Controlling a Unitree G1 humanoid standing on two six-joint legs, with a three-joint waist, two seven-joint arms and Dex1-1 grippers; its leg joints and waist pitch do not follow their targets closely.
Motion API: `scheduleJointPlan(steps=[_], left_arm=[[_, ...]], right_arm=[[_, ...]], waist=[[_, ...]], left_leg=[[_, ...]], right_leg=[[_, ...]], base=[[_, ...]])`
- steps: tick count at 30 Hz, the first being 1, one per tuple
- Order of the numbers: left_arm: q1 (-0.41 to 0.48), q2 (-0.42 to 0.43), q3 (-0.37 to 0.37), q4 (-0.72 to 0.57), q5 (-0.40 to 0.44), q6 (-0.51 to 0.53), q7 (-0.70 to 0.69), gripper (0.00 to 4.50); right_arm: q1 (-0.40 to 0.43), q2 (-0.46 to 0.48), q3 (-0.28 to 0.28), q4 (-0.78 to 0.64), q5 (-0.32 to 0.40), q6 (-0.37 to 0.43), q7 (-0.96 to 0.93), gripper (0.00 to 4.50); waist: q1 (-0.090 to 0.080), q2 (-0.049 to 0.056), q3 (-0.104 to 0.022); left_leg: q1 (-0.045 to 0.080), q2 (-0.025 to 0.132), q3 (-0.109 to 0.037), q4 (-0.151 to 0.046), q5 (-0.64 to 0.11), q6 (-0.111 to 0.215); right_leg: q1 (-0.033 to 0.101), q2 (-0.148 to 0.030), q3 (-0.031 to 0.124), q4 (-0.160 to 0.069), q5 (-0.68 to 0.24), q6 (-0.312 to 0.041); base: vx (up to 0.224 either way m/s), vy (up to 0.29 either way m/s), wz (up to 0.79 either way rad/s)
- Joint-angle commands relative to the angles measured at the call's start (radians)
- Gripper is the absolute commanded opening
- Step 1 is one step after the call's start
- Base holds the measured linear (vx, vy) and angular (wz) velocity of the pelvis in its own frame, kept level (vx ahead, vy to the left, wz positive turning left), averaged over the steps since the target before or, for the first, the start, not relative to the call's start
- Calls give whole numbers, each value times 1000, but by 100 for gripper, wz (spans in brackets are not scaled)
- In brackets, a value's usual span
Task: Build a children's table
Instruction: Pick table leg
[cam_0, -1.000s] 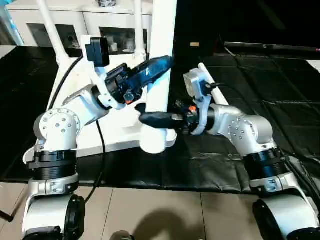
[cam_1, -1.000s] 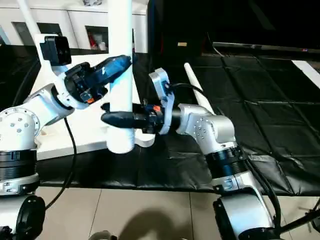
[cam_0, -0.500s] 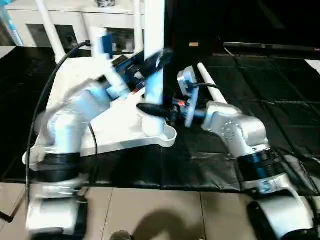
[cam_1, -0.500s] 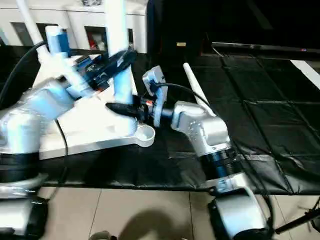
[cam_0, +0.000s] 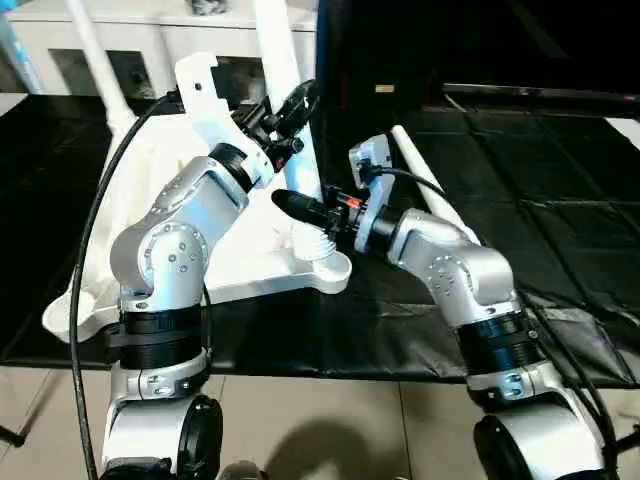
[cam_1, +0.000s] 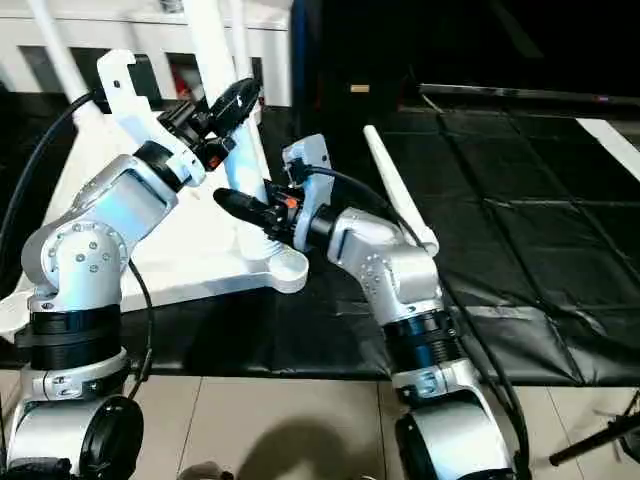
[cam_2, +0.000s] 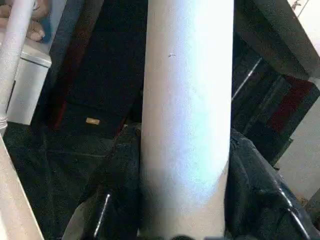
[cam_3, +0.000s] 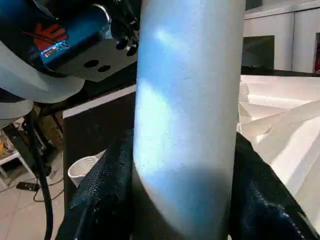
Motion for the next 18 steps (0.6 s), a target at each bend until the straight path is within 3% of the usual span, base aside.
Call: scheduleJointPlan(steps=[1, 5, 6, 7, 10, 11, 17, 18], left_arm=[[-11, -1, -14, -8, 16, 1, 27, 185], [-14, 19, -33, 5, 50, -17, 5, 185], [-17, 22, -32, 11, 55, -21, 2, 184], [-20, 30, -34, 17, 64, -27, -4, 184], [-26, 48, -32, 31, 68, -35, -11, 184], [-27, 67, -37, 33, 74, -35, -25, 184], [-30, 116, -37, 44, 75, -18, -65, 184], [-30, 122, -38, 45, 75, -13, -71, 184]], right_arm=[[2, 5, -5, -37, -5, -1, -3, 247], [13, 9, -3, -44, 1, -15, -2, 281], [15, 4, 4, -41, -15, -31, -10, 295], [19, 5, 9, -30, -39, -110, 0, 303], [11, -5, 32, -6, -129, -148, -102, 326], [-6, -29, 63, -4, -149, -79, -108, 338], [-24, -61, 25, -4, -55, -31, 23, 354], [-29, -67, 10, -2, -31, -7, 40, 354]], waist=[[-5, 9, -89], [-7, 9, -89], [-5, 6, -89], [-7, 5, -89], [-7, 7, -87], [-9, 12, -88], [-5, 13, -91], [-4, 4, -91]], left_leg=[[8, -19, 18, -61, -160, -12], [7, -20, 17, -61, -158, -10], [7, -20, 18, -61, -156, -13], [7, -20, 18, -61, -156, -13], [8, -21, 18, -61, -160, -22], [10, -23, 17, -61, -161, -28], [11, -18, 16, -60, -169, -16], [10, -18, 16, -61, -161, -12]], right_leg=[[75, -57, 44, -83, -248, -85], [76, -56, 44, -83, -244, -81], [76, -58, 43, -84, -250, -80], [76, -57, 44, -83, -250, -81], [72, -58, 43, -86, -281, -67], [72, -54, 43, -84, -278, -70], [74, -56, 45, -77, -212, -95], [78, -57, 45, -72, -202, -105]], base=[[0, 0, 0], [0, 0, 0], [0, 0, 0], [0, 0, 0], [0, 0, 0], [0, 0, 0], [0, 0, 0], [0, 0, 0]])
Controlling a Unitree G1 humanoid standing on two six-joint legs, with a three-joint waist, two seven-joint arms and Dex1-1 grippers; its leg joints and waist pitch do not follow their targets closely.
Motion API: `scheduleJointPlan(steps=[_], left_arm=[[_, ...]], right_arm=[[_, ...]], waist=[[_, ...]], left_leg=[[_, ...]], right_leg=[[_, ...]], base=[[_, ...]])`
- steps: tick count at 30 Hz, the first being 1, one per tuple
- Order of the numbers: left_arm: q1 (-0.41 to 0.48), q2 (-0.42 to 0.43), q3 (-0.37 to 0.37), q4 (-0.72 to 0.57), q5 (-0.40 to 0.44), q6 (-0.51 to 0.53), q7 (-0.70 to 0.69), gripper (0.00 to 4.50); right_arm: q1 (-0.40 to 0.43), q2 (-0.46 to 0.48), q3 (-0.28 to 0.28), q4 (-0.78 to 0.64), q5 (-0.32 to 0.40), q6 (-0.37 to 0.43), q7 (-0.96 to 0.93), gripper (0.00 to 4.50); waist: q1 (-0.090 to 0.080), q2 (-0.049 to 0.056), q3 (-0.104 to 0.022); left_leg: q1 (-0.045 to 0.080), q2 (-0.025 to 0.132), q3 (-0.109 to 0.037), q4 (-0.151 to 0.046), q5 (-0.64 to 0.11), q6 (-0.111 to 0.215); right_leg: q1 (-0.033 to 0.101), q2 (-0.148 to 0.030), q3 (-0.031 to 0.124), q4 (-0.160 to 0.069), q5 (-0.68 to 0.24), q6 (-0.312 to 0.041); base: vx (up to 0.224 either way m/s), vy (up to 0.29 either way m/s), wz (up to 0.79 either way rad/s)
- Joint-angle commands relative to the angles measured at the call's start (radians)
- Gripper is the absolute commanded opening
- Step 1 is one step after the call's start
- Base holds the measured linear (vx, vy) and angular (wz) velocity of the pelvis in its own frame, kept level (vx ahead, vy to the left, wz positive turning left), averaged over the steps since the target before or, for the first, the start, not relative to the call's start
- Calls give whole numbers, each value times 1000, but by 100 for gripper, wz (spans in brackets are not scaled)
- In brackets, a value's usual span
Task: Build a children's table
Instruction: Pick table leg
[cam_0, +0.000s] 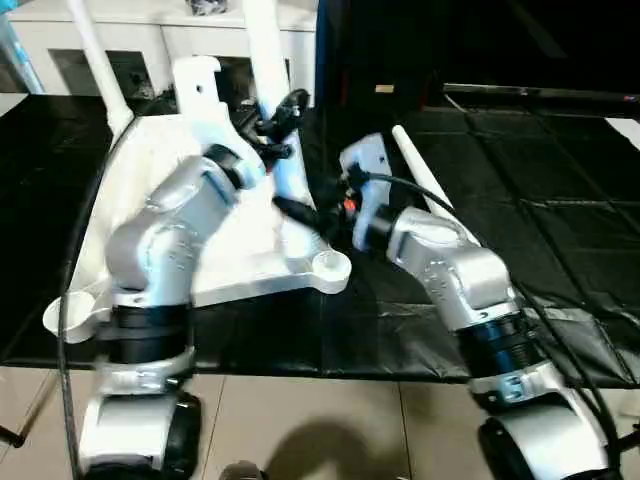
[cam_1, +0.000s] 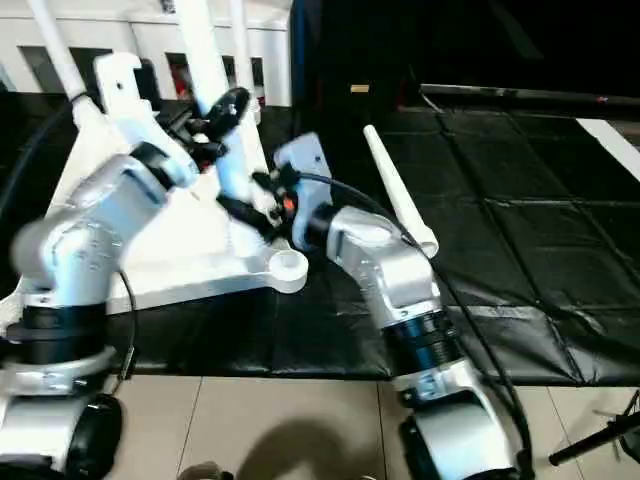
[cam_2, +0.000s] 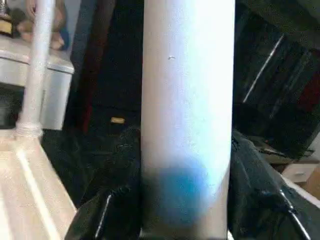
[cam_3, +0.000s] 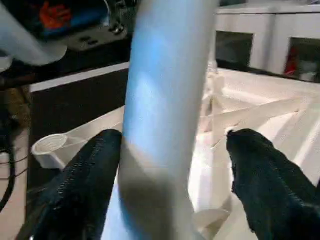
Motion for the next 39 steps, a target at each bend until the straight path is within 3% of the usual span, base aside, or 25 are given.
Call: scheduleJointPlan(steps=[1, 4, 6, 7, 8, 13, 17, 28, 32, 39], left_arm=[[-26, 12, -6, 1, 6, 15, -22, 184], [-28, 34, -12, 5, -2, 25, -55, 184], [-31, 48, -14, 5, -21, 44, -86, 184], [-32, 54, -14, 4, -30, 54, -97, 184], [-34, 56, -14, 3, -35, 60, -103, 184], [-47, 72, -13, -1, -81, 98, -146, 184], [-52, 100, -39, -7, -75, 107, -194, 184], [-33, 121, -93, -74, -119, 153, -291, 184], [-35, 123, -102, -82, -127, 161, -313, 184], [-38, 116, -97, -92, -151, 173, -331, 184]], right_arm=[[-30, -16, -41, -1, 55, 50, 38, 354], [-52, -44, -70, 20, 104, 82, 97, 354], [-71, -54, -84, 45, 129, 107, 125, 354], [-78, -58, -81, 55, 130, 107, 140, 354], [-81, -62, -79, 60, 128, 106, 150, 354], [-100, -89, -36, 95, 97, 90, 229, 354], [-118, -102, -12, 115, 95, 100, 268, 354], [-145, -81, 10, 160, 102, 168, 294, 354], [-147, -74, 10, 175, 108, 196, 305, 354], [-140, -69, 4, 174, 124, 225, 320, 354]], waist=[[-4, 7, -90], [-2, 0, -89], [-2, 1, -88], [-1, 3, -89], [-2, -3, -88], [0, -3, -90], [0, -7, -89], [-1, -7, -87], [-1, -5, -87], [-1, -5, -89]], left_leg=[[10, -19, 17, -62, -163, -10], [8, -18, 19, -60, -148, -5], [8, -20, 20, -59, -151, -5], [10, -19, 20, -59, -153, -6], [9, -19, 21, -59, -152, -4], [6, -19, 21, -58, -135, -5], [6, -19, 21, -58, -132, -1], [6, -17, 22, -60, -133, -9], [8, -17, 22, -60, -140, -11], [6, -17, 21, -59, -131, -14]], right_leg=[[77, -57, 45, -74, -204, -108], [77, -59, 46, -74, -214, -110], [77, -60, 46, -75, -239, -109], [75, -61, 45, -75, -247, -112], [75, -60, 45, -78, -248, -112], [77, -61, 45, -74, -231, -122], [77, -62, 44, -73, -243, -118], [76, -61, 46, -72, -234, -127], [74, -62, 46, -76, -262, -113], [77, -61, 47, -71, -233, -121]], base=[[0, 0, 0], [0, 0, 0], [0, 0, 0], [0, 0, 0], [0, 0, 0], [0, 0, 0], [0, 0, 0], [0, 0, 0], [0, 0, 0], [0, 0, 0]])
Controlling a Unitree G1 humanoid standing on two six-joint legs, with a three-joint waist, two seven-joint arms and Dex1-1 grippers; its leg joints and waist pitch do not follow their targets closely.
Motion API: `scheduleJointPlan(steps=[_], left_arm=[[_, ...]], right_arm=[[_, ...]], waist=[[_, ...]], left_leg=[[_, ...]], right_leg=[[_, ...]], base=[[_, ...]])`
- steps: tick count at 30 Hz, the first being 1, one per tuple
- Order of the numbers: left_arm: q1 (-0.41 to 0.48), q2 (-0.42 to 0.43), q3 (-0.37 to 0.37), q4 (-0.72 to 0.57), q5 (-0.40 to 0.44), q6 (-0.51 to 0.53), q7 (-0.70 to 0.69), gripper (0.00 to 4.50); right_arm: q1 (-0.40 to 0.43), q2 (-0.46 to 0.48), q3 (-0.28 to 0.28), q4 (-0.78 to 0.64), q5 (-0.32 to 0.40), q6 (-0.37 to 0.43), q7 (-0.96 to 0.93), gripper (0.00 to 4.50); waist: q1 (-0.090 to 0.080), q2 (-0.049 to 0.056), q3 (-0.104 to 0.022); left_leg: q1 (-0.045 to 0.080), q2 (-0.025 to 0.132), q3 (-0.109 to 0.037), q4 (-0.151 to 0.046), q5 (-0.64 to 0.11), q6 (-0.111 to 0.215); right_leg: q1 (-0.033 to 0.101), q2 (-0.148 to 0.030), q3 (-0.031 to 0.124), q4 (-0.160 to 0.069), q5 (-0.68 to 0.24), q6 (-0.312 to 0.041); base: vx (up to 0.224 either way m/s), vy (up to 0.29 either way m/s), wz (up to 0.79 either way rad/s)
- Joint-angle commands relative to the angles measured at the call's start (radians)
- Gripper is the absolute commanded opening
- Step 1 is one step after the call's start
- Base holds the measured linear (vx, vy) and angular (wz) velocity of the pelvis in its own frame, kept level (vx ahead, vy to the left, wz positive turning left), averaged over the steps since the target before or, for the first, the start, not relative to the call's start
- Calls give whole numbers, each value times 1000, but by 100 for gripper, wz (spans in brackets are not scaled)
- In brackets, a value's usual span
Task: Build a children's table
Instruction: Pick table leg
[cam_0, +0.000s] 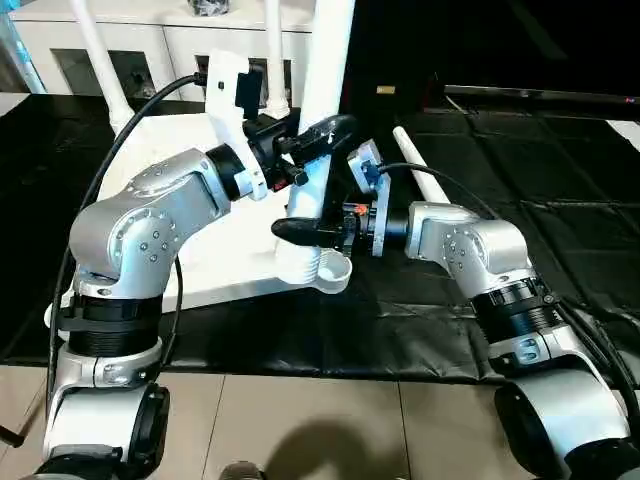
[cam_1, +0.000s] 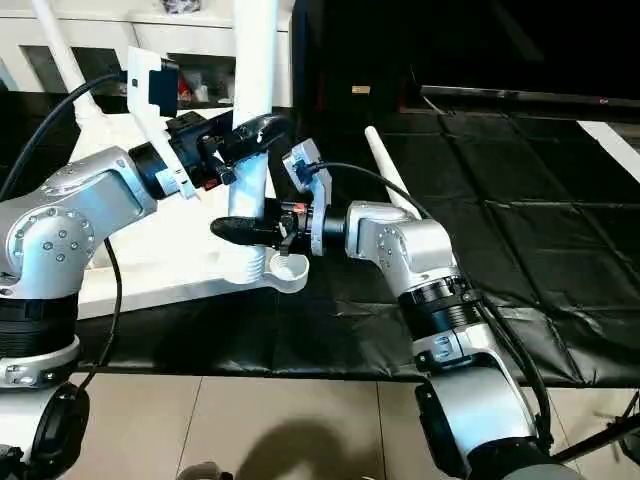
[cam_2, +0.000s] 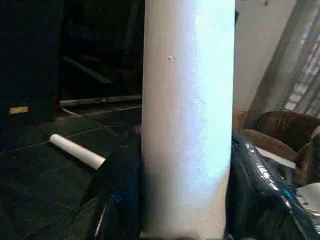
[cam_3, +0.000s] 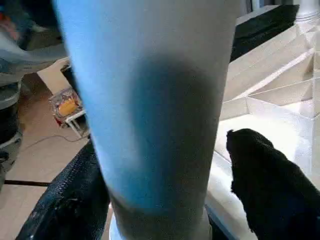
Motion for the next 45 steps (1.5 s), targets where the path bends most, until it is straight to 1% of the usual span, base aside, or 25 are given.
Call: scheduleJointPlan(steps=[1, 3, 4, 6, 7, 9, 10, 11, 12, 15, 17, 19, 22, 28, 29, 32, 35, 36, 37, 38, 39, 41, 45], left_arm=[[-15, -1, -3, -28, -19, 14, -10, 184], [-19, -4, 4, -28, -26, 19, -12, 184], [-19, -4, 4, -28, -26, 19, -13, 184], [-20, -2, 4, -28, -28, 22, -19, 184], [-20, 1, 2, -28, -29, 23, -23, 184], [-20, 6, -3, -28, -31, 26, -31, 184], [-20, 8, -6, -29, -30, 26, -34, 184], [-19, 10, -8, -29, -29, 26, -36, 184], [-19, 11, -8, -29, -28, 25, -36, 184], [-21, 12, -8, -26, -28, 24, -35, 184], [-22, 12, -8, -25, -27, 23, -36, 184], [-23, 12, -8, -23, -23, 23, -40, 184], [-27, 14, -10, -20, -22, 21, -47, 184], [-34, 13, -13, -18, -22, 19, -53, 184], [-36, 10, -11, -19, -26, 20, -52, 184], [-38, 5, -9, -24, -29, 12, -55, 183], [-45, -13, 9, -25, -40, 8, -32, 183], [-52, -29, 35, -29, -80, 27, -25, 239], [-56, -44, 58, -38, -124, 43, -21, 253], [-56, -44, 58, -38, -124, 43, -21, 253], [-59, -58, 79, -49, -164, 56, -18, 253], [-63, -76, 103, -57, -197, 54, -6, 289], [-72, -93, 137, -50, -228, 38, 0, 305]], right_arm=[[-14, -2, -5, 6, 7, 11, 9, 354], [-10, 0, -5, 5, 3, 14, 12, 354], [-9, 0, -5, 5, 3, 15, 13, 354], [-7, 1, -4, 4, 1, 17, 15, 354], [-7, 1, -4, 3, 0, 19, 16, 327], [-7, 0, -2, 3, 3, 20, 17, 320], [-7, -1, -1, 4, 4, 20, 17, 302], [-8, -2, -1, 4, 4, 20, 19, 302], [-8, -3, -1, 4, 4, 20, 20, 281], [-7, -4, 0, 2, 2, 21, 25, 270], [-5, -5, 2, 1, 1, 21, 27, 238], [-1, -5, 6, -2, -3, 20, 31, 233], [1, -5, 8, -3, -5, 22, 34, 208], [3, -2, 10, -3, -9, 20, 34, 199], [4, 0, 10, -3, -10, 20, 33, 199], [8, 2, 12, -4, -11, 19, 30, 198], [9, 4, 14, -1, -13, 15, 27, 198], [10, 5, 13, 0, -13, 14, 26, 198], [11, 5, 13, -1, -13, 14, 24, 197], [11, 5, 13, -1, -13, 14, 24, 197], [12, 6, 12, -1, -13, 12, 23, 197], [14, 6, 12, 0, -15, 8, 21, 196], [18, 7, 11, -1, -17, 2, 17, 195]], waist=[[-1, -2, -88], [-1, -1, -89], [-1, -2, -87], [-1, -2, -87], [-1, -1, -87], [-1, -1, -87], [-1, -1, -87], [-1, 0, -87], [-1, -1, -87], [0, 0, -88], [-1, -1, -88], [-1, 0, -88], [-1, 1, -88], [-1, 3, -88], [-1, 1, -87], [-1, 2, -88], [-1, 2, -88], [0, 3, -89], [-1, 3, -89], [1, 3, -88], [1, 4, -89], [2, 4, -89], [1, 3, -88]], left_leg=[[6, -17, 21, -60, -131, -14], [6, -17, 21, -60, -129, -14], [6, -17, 21, -61, -132, -14], [6, -18, 21, -61, -137, -15], [7, -17, 20, -61, -139, -16], [7, -18, 20, -61, -141, -16], [7, -17, 20, -61, -142, -16], [8, -17, 20, -62, -143, -16], [7, -17, 20, -61, -141, -17], [7, -17, 20, -61, -137, -16], [7, -17, 20, -61, -135, -16], [7, -17, 20, -61, -135, -16], [8, -17, 20, -61, -139, -18], [7, -17, 19, -61, -144, -20], [7, -17, 19, -61, -144, -19], [8, -17, 19, -61, -144, -20], [6, -17, 19, -61, -140, -19], [7, -16, 19, -61, -139, -20], [6, -18, 21, -59, -139, -22], [6, -19, 20, -58, -140, -21], [7, -19, 20, -59, -145, -20], [6, -18, 20, -58, -147, -19], [7, -18, 19, -60, -155, -15]], right_leg=[[77, -61, 46, -72, -233, -121], [77, -61, 46, -71, -228, -122], [77, -60, 46, -72, -233, -120], [77, -61, 46, -75, -248, -115], [76, -61, 46, -75, -255, -112], [77, -61, 46, -76, -256, -110], [77, -61, 45, -76, -258, -110], [76, -61, 45, -76, -259, -110], [76, -61, 45, -75, -256, -110], [77, -61, 46, -73, -241, -114], [77, -61, 46, -73, -240, -115], [77, -61, 46, -73, -240, -116], [77, -61, 46, -74, -243, -115], [77, -61, 45, -74, -248, -115], [77, -61, 45, -75, -248, -114], [77, -61, 45, -74, -246, -115], [78, -61, 46, -72, -232, -121], [77, -61, 46, -72, -229, -122], [79, -61, 46, -71, -224, -128], [78, -61, 46, -73, -229, -128], [77, -61, 45, -73, -234, -133], [78, -60, 45, -72, -224, -139], [78, -60, 44, -77, -250, -125]], base=[[0, 0, 0], [0, 0, 0], [0, 0, 0], [0, 0, 0], [0, 0, 0], [0, 0, 0], [0, 0, 0], [0, 0, 0], [0, 0, 0], [0, 0, 0], [0, 0, 0], [0, 0, 0], [0, 0, 0], [0, 0, 0], [0, 0, 0], [0, 0, 0], [0, 0, 0], [0, 0, 0], [0, 0, 0], [0, 0, 0], [0, 0, 0], [0, 0, 0], [0, 0, 0]])
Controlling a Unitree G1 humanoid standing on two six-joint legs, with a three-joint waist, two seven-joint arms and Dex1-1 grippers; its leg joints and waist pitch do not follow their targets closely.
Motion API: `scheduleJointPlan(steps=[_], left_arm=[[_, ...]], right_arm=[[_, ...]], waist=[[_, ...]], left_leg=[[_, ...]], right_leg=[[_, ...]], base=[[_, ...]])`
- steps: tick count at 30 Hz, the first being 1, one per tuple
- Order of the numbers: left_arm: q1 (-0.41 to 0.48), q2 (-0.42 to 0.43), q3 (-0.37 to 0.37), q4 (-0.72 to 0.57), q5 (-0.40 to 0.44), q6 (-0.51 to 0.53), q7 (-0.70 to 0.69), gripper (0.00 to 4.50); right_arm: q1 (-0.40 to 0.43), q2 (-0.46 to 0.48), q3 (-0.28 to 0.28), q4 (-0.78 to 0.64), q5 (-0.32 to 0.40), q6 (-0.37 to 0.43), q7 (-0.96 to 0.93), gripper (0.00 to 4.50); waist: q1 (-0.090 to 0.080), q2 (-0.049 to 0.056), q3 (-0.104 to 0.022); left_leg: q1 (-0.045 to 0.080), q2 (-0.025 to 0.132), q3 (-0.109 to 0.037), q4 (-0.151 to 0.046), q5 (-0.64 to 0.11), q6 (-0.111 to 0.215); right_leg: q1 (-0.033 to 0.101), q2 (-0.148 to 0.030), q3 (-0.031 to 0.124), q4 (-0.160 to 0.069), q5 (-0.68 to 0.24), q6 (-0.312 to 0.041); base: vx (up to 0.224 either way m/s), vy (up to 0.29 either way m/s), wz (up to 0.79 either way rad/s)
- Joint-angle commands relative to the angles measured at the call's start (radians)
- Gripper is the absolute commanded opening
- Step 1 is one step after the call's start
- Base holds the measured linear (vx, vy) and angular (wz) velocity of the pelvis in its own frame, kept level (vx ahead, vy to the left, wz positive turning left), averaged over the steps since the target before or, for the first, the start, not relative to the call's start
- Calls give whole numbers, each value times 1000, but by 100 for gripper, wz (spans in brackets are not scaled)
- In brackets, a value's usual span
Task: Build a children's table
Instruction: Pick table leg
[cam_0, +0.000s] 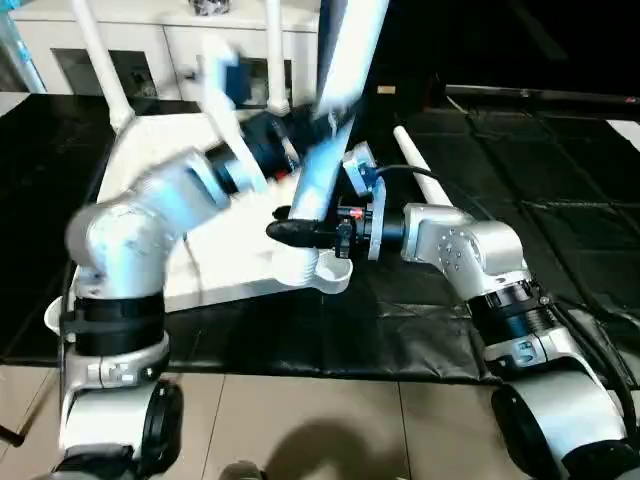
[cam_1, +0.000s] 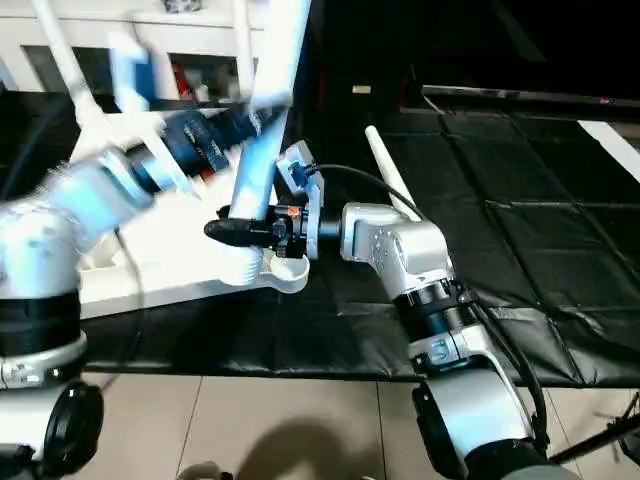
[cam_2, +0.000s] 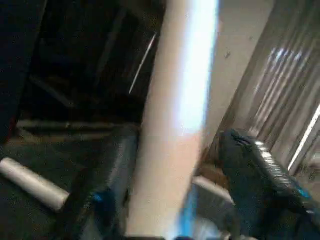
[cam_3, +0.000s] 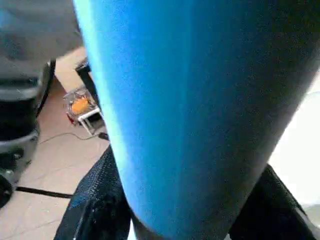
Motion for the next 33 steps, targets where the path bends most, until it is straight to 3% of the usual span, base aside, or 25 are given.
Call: scheduleJointPlan(steps=[1, 7, 10, 12, 14, 17, 19, 20, 24, 27, 28, 30, 33], left_arm=[[-32, -11, -2, -48, -54, -4, -20, 305], [7, 33, -11, -81, -36, 22, -42, 307], [78, 140, -45, -100, 20, 22, -103, 307], [126, 227, -97, -97, 93, -2, -158, 307], [173, 309, -170, -77, 182, -59, -227, 307], [195, 359, -231, -56, 245, -94, -260, 307], [218, 421, -347, 17, 352, -168, -326, 307], [218, 427, -370, 39, 373, -184, -338, 307], [193, 446, -517, 211, 516, -317, -387, 307], [177, 435, -555, 311, 573, -372, -408, 278], [172, 435, -564, 332, 588, -383, -409, 270], [165, 437, -585, 374, 624, -412, -417, 258], [148, 430, -613, 471, 677, -470, -436, 228]], right_arm=[[13, -2, 1, 12, -15, 9, -22, 195], [24, 1, -13, 15, -28, -21, -60, 194], [35, -1, -39, 69, -96, -143, -167, 194], [46, -7, -55, 98, -124, -195, -223, 193], [61, -8, -83, 111, -133, -234, -276, 193], [72, -10, -99, 112, -138, -260, -308, 193], [82, -5, -154, 121, -145, -304, -404, 193], [83, -5, -164, 122, -145, -312, -419, 193], [101, 4, -209, 107, -126, -348, -462, 193], [121, 6, -208, 95, -132, -363, -463, 193], [125, 6, -206, 92, -134, -364, -463, 193], [136, 3, -195, 81, -146, -368, -464, 193], [161, -1, -186, 49, -150, -315, -479, 193]], waist=[[0, 3, -88], [-1, 10, -88], [-6, 9, -86], [-9, 12, -86], [-11, 14, -84], [-8, 19, -86], [-11, 23, -85], [-8, 22, -84], [-13, 24, -90], [-14, 24, -89], [-15, 31, -91], [-16, 28, -91], [-21, 30, -89]], left_leg=[[7, -18, 19, -60, -155, -15], [8, -17, 18, -61, -156, -24], [6, -19, 16, -65, -168, -31], [15, -19, 18, -65, -180, -36], [16, -19, 18, -67, -184, -34], [21, -16, 18, -66, -193, -35], [19, -18, 17, -68, -203, -39], [21, -19, 17, -70, -206, -36], [17, -20, 16, -69, -192, -48], [16, -22, 19, -68, -192, -42], [16, -22, 17, -67, -195, -45], [15, -23, 16, -68, -197, -43], [15, -23, 16, -68, -204, -41]], right_leg=[[77, -60, 44, -76, -251, -123], [76, -58, 44, -73, -231, -132], [76, -62, 41, -74, -272, -115], [69, -60, 44, -79, -310, -94], [69, -58, 44, -83, -319, -85], [66, -57, 45, -78, -293, -102], [68, -57, 45, -74, -279, -112], [65, -58, 45, -83, -291, -107], [74, -59, 48, -73, -251, -107], [74, -57, 48, -75, -229, -119], [75, -57, 48, -73, -218, -122], [78, -58, 47, -73, -214, -132], [78, -58, 47, -77, -231, -128]], base=[[0, 0, 0], [0, 0, 0], [0, 0, 0], [0, 0, 0], [0, 0, 0], [0, 0, 0], [0, 0, 0], [0, 0, 0], [0, 0, 0], [0, 0, 0], [0, 0, 0], [0, 0, 0], [0, 0, 0]])
